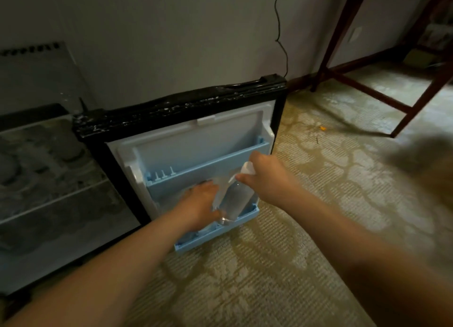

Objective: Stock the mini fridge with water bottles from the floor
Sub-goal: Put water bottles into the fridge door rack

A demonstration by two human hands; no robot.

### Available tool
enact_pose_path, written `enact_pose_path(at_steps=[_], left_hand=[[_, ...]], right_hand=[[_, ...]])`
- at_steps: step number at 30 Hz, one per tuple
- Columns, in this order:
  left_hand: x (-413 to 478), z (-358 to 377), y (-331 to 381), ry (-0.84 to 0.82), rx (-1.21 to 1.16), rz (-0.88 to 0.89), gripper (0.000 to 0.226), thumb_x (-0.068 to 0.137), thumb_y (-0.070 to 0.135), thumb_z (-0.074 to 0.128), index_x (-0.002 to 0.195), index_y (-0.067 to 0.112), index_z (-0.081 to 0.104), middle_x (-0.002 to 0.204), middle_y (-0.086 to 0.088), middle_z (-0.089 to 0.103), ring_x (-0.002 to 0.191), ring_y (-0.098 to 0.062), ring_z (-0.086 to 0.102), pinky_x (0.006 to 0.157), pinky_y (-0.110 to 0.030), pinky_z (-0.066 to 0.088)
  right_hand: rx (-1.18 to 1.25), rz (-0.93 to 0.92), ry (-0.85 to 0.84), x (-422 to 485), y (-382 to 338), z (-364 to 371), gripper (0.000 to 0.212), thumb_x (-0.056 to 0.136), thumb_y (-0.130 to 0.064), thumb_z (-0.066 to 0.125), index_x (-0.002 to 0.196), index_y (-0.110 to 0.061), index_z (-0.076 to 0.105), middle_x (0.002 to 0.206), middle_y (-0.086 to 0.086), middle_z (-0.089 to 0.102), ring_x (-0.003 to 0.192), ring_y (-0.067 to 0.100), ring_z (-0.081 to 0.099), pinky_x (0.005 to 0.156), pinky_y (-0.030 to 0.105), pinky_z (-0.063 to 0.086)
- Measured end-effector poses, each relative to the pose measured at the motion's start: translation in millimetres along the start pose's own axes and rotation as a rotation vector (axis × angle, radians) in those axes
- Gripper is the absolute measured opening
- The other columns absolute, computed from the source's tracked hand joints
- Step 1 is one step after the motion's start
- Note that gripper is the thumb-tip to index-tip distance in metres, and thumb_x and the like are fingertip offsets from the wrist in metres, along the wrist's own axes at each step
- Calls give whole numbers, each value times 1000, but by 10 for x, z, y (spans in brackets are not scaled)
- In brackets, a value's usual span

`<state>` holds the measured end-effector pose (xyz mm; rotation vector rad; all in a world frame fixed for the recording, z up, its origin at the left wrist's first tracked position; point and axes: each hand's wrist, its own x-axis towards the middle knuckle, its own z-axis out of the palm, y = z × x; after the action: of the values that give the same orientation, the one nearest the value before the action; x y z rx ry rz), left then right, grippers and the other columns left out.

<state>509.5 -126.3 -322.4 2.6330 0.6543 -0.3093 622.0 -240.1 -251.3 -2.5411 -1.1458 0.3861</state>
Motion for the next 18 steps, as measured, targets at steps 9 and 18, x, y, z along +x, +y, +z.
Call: enact_pose_path(at_steps=[9, 18], left_hand=[[-84, 136, -307, -153, 201, -111, 80, 89, 41, 48, 150, 13, 4, 159, -8, 6, 146, -23, 17, 117, -39, 20], [-62, 88, -323, -134, 203, -69, 70, 91, 36, 45, 149, 15, 12, 159, -6, 11, 145, -22, 18, 116, -43, 22]], right_hand=[[55, 85, 52, 215, -53, 320, 39, 90, -34, 58, 108, 0, 50, 110, 21, 61, 104, 37, 56, 78, 38, 44], [-46, 61, -75, 357, 47, 703, 36, 89, -26, 60, 116, -7, 45, 116, 21, 60, 108, 39, 57, 87, 45, 49]])
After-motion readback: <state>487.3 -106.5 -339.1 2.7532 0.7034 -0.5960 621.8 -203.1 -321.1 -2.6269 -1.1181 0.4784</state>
